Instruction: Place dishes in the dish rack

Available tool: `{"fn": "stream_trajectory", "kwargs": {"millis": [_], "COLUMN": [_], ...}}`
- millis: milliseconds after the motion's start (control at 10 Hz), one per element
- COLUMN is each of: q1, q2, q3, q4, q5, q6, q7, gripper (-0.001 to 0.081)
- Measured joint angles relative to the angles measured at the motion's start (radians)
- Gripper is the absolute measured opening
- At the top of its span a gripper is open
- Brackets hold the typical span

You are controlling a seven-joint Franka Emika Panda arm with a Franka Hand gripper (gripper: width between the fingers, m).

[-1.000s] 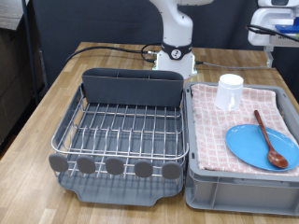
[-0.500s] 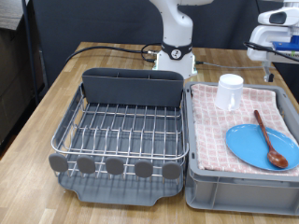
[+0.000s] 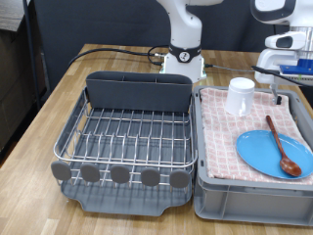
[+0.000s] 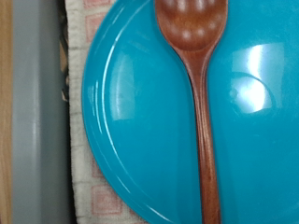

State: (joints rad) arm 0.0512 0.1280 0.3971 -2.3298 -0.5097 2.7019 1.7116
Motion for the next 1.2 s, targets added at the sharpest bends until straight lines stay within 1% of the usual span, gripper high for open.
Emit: {"fn": "stream_trajectory", "kwargs": {"millis": [300, 700, 1200], "q1": [0.003, 0.025, 0.034], "q2": [0.048, 0.112, 0.166], "q3": [-0.014, -0.075, -0.112], "q4": [-0.003, -0.003, -0.003], "q5": [-0.094, -0.279, -0.381], "q6": [0.028, 0.104, 0.149], "q7": [0.061, 0.227, 0.308], "gripper": [0.0802, 0.0802, 0.0802]}}
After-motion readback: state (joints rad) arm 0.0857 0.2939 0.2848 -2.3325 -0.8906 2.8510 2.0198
